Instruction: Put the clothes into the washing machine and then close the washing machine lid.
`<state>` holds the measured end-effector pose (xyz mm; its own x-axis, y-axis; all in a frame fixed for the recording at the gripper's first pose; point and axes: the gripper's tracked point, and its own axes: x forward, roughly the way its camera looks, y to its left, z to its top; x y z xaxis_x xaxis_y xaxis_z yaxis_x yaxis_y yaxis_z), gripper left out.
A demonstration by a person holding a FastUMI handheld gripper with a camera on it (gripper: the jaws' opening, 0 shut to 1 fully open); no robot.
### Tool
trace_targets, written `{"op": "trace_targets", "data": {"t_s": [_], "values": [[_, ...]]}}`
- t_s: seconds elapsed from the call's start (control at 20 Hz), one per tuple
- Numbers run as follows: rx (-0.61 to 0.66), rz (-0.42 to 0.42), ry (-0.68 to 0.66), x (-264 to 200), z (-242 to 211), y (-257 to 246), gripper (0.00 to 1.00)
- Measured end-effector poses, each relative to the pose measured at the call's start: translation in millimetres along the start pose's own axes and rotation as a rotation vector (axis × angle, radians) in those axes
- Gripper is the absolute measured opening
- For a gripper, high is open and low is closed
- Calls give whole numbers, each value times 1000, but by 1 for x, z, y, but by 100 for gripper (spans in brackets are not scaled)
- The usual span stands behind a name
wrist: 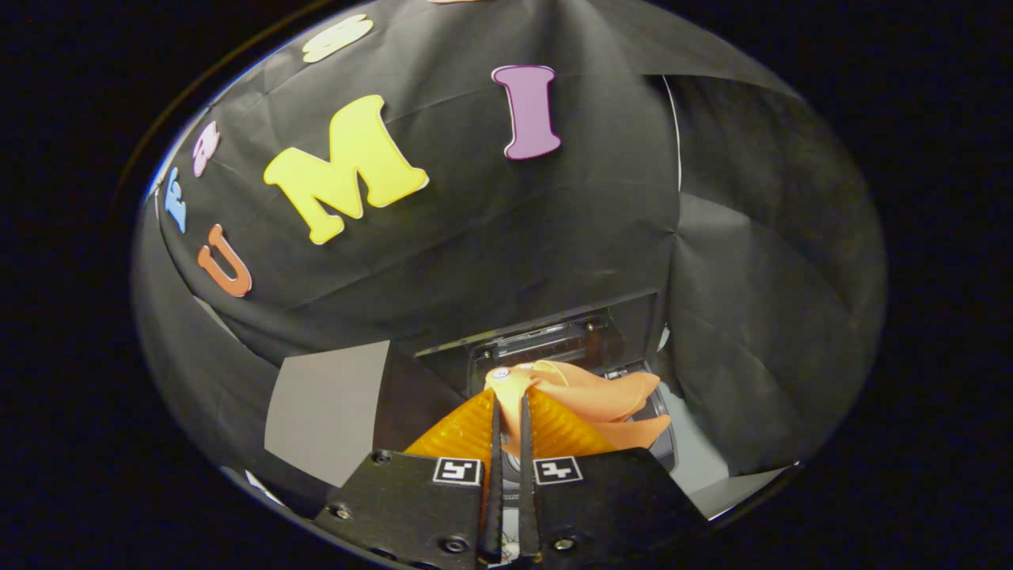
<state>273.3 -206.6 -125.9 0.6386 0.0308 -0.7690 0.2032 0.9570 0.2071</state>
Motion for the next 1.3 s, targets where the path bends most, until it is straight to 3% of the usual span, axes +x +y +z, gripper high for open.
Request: {"op": "trace_targets", "data": {"t_s": [0.4,1.0,1.2,1.3], "values": [[17,25,57,33,-18,-11,11],[-34,-12,169,116,-98,-24,11],[-5,9,115,144,-105,-19,6],[-24,-49,142,152,-116,-29,6]]}}
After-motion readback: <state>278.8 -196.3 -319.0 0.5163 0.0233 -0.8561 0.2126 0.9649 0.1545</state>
